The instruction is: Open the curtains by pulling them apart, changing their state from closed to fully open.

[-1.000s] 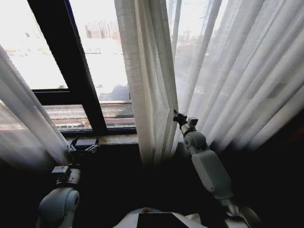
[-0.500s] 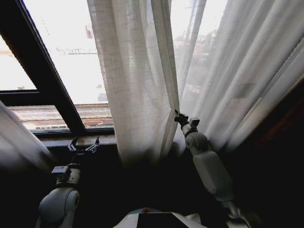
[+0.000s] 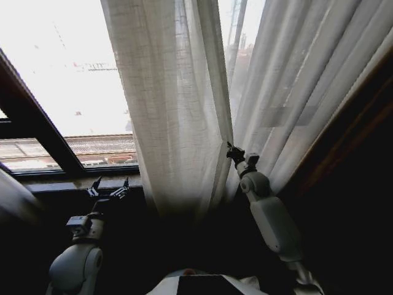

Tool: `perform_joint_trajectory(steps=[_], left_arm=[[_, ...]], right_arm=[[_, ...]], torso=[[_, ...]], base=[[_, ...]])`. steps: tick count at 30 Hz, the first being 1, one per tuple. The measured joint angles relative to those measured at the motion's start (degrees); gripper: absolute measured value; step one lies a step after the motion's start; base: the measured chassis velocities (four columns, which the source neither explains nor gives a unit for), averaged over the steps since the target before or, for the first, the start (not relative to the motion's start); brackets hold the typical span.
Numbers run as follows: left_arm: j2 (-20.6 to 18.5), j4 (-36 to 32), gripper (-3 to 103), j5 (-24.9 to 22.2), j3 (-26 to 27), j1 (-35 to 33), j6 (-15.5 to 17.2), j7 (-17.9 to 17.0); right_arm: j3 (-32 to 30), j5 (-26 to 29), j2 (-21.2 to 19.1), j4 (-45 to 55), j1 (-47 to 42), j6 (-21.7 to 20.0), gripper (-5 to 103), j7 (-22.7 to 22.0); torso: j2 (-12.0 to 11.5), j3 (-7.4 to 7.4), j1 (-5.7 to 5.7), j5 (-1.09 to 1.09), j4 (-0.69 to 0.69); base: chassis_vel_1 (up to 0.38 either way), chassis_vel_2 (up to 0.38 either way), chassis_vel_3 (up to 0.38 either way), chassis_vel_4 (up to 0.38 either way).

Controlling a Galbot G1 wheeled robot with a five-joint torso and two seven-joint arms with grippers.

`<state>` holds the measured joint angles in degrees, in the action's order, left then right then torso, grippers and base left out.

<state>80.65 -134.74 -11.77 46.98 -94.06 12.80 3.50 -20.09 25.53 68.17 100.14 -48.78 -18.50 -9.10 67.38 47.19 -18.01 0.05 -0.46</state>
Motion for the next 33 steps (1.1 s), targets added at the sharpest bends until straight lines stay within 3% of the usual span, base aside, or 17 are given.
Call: perform_joint_trajectory(steps=[6, 13, 26, 33], left_arm=[[0.49, -0.18, 100, 0.71, -0.21, -0.17, -0.02, -0.01], [0.9, -0.76, 100, 1.06, -0.5, -0.44, -0.02, 0.1], [1.73, -1.51, 100, 0.84, -0.36, -1.3, -0.65, 0.19], [2.09, -1.32, 100, 0.47, -0.13, -1.24, -0.98, 0.2]], right_arm=[[-0.46, 0.02, -0.23, -0.15, -0.12, 0.14, 0, 0.08], [-2.43, -0.19, -1.23, -2.06, 0.61, 0.2, 0, 0.08], [-12.26, 1.58, -8.12, -14.66, 5.83, 0.87, 0, 0.5], [-13.94, 0.36, -8.62, -22.55, 9.94, 1.85, 0, -0.36]], torso=[[0.01, -0.01, 0.01, -0.09, 0.08], [0.01, -0.01, 0.01, -0.03, 0.03], [0.01, -0.01, 0.02, -0.04, 0.02], [0.01, -0.01, 0.01, -0.03, 0.03]], base=[[0.006, -0.008, -0.016, -0.003], [0.028, 0.042, -0.017, -0.029], [0.0, 0.0, 0.0, 0.0], [0.0, 0.0, 0.0, 0.0]])
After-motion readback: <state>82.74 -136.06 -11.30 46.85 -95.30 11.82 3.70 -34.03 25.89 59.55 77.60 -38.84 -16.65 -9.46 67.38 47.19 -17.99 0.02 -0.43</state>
